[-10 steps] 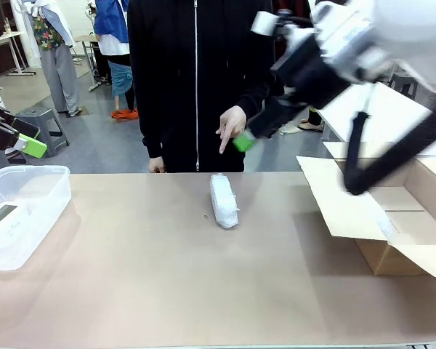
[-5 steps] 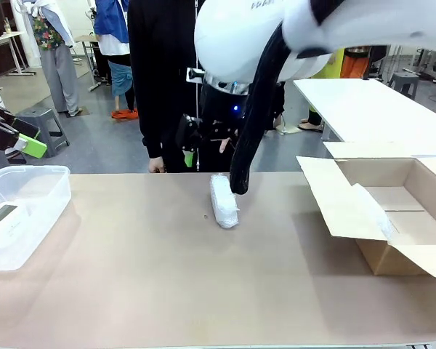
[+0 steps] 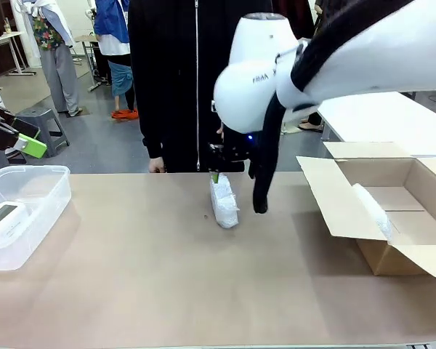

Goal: Separate and place wrapped and unwrapped clocks.
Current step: Pick up the Digital clock indicated by the person.

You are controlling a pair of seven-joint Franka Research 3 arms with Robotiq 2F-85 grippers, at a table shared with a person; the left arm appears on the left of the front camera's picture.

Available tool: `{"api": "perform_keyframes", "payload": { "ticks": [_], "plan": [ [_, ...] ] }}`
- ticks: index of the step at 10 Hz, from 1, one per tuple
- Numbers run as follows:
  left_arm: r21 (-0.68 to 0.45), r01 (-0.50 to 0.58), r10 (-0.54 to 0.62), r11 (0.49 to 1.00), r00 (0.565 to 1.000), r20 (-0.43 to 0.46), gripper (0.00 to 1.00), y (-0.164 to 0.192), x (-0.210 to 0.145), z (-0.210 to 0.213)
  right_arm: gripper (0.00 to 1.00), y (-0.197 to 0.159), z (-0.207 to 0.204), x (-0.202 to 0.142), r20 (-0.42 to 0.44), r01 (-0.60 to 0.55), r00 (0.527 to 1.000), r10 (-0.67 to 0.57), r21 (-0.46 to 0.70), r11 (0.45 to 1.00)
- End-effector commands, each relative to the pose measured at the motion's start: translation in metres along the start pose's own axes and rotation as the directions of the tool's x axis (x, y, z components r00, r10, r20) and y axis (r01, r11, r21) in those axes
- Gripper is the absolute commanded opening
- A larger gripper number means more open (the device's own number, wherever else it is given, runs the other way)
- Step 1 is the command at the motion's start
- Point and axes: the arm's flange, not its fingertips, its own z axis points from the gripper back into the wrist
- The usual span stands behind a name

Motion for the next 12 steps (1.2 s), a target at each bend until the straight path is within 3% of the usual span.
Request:
{"api": "perform_keyframes", "payload": {
  "ticks": [1, 2, 3, 6, 8, 12],
  "plan": [
    [-0.008, 0.012, -0.012, 1.000, 1.000, -0.005, 1.00, 0.000, -0.001, -0.001, 1.00, -0.006, -0.010, 0.006, 0.047, -0.087, 0.995, 0.085, 0.037, 0.996],
    [-0.008, 0.012, -0.012, 1.000, 1.000, -0.005, 1.00, 0.000, -0.001, -0.001, 1.00, -0.001, 0.013, 0.002, 0.090, -0.131, 0.989, 0.121, 0.114, 0.985],
    [-0.008, 0.012, -0.012, 1.000, 1.000, -0.005, 1.00, 0.000, -0.001, -0.001, 1.00, -0.009, -0.010, 0.005, 0.016, -0.030, 0.999, 0.030, 0.004, 1.000],
    [-0.008, 0.012, -0.012, 1.000, 1.000, -0.005, 1.00, 0.000, -0.001, -0.001, 1.00, -0.008, -0.005, 0.009, 0.041, -0.067, 0.997, 0.065, 0.029, 0.997],
    [-0.008, 0.012, -0.012, 1.000, 1.000, -0.005, 1.00, 0.000, -0.001, -0.001, 1.00, -0.001, -0.028, 0.051, -0.006, 0.008, 1.000, -0.007, 0.041, 0.999],
    [-0.008, 0.012, -0.012, 1.000, 1.000, -0.005, 1.00, 0.000, -0.001, -0.001, 1.00, 0.010, -0.065, 0.085, -0.027, 0.057, 0.998, -0.059, -0.075, 0.996]
  ]
}}
